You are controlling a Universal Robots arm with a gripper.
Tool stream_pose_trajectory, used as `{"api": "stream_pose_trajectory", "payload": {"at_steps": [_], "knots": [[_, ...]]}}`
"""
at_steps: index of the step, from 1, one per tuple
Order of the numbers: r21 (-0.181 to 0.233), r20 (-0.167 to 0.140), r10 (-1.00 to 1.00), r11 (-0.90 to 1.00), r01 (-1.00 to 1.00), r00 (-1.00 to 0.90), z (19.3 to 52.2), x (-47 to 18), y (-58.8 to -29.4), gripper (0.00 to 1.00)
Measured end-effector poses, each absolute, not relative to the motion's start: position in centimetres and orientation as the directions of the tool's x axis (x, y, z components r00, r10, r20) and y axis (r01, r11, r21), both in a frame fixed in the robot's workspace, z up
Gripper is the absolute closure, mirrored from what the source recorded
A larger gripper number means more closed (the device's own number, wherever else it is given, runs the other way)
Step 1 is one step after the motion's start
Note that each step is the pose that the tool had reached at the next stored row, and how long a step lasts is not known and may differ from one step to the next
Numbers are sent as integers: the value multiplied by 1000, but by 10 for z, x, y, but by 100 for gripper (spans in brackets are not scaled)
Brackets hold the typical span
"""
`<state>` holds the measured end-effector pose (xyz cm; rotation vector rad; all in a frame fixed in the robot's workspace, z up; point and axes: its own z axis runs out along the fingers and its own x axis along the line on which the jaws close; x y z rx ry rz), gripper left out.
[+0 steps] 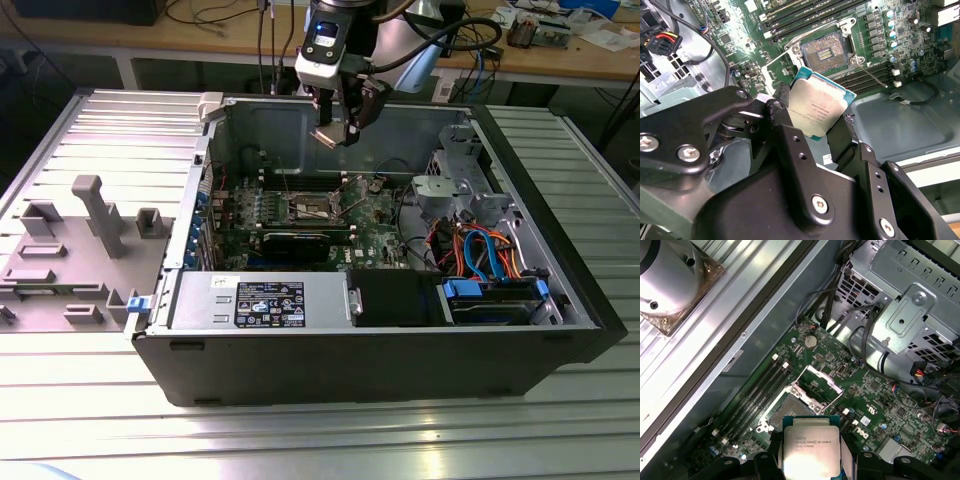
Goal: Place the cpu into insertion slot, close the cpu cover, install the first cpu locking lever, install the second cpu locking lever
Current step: 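Place the cpu into insertion slot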
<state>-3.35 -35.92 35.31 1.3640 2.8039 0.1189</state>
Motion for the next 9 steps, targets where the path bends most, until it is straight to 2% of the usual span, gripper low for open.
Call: {"api": "stream_pose_trajectory", "payload": {"at_steps": [9], "knots": [[78, 14, 790, 610, 789, -612, 353, -33, -359, 46]]}}
